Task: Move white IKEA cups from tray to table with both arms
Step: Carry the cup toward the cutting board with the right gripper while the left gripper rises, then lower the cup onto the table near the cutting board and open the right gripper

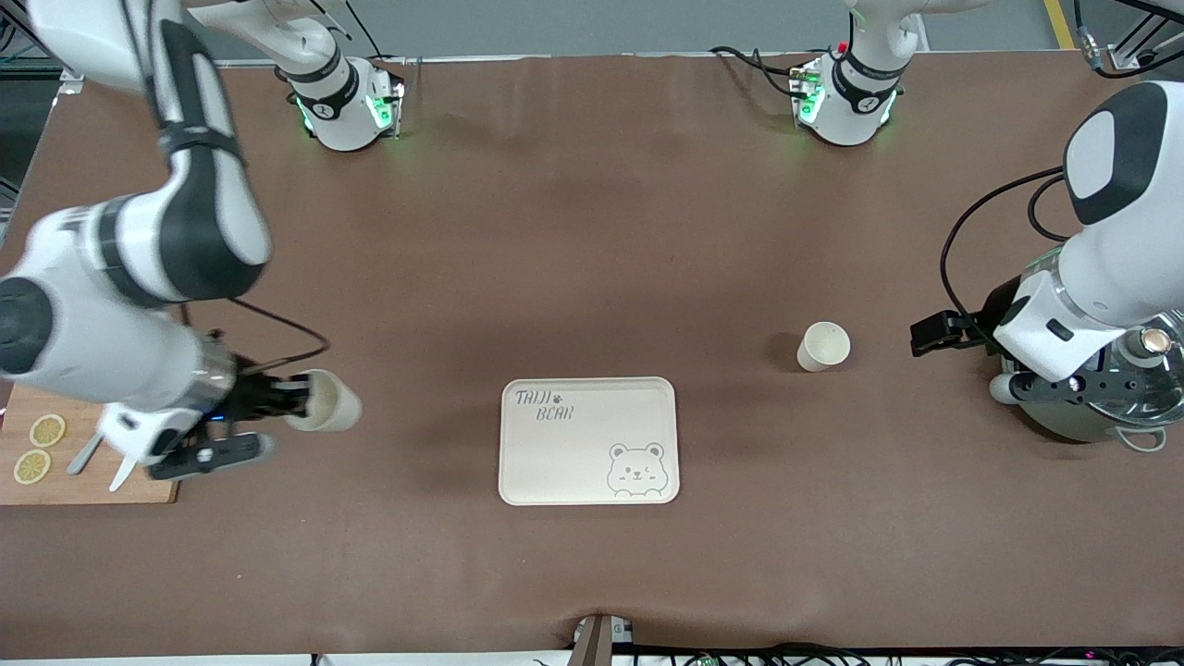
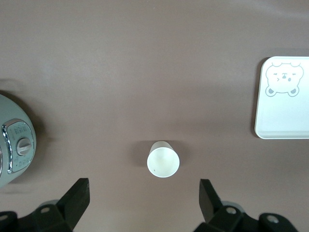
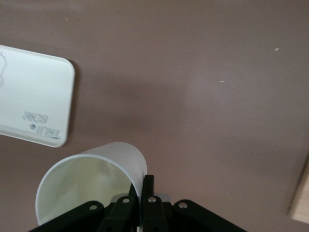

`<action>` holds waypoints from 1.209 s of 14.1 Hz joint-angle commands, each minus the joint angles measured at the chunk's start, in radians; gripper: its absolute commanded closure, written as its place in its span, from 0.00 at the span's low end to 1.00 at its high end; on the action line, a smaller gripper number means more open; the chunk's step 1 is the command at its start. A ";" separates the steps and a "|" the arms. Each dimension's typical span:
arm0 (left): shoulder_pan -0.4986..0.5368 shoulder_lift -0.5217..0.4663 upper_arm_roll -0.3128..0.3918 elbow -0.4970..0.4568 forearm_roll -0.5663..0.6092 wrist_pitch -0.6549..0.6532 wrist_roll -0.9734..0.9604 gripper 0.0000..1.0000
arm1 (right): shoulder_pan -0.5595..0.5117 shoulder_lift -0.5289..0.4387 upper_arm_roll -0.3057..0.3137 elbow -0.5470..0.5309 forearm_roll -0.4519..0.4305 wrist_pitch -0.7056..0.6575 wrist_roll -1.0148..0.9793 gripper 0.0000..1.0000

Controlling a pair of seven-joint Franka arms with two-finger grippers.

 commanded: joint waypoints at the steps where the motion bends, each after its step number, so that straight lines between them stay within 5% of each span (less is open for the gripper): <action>1: -0.001 -0.039 -0.019 0.032 -0.004 -0.072 0.044 0.00 | -0.093 -0.008 0.020 -0.024 0.010 -0.002 -0.168 1.00; 9: -0.006 -0.113 -0.034 0.050 -0.013 -0.140 0.019 0.00 | -0.144 0.127 0.017 -0.032 -0.008 0.097 -0.252 1.00; 12: -0.111 -0.140 0.099 0.047 -0.030 -0.157 0.026 0.00 | -0.156 0.183 0.017 -0.049 -0.007 0.185 -0.253 1.00; 17: -0.104 -0.169 0.128 0.038 -0.042 -0.178 0.115 0.00 | -0.158 0.245 0.017 -0.069 0.001 0.248 -0.253 1.00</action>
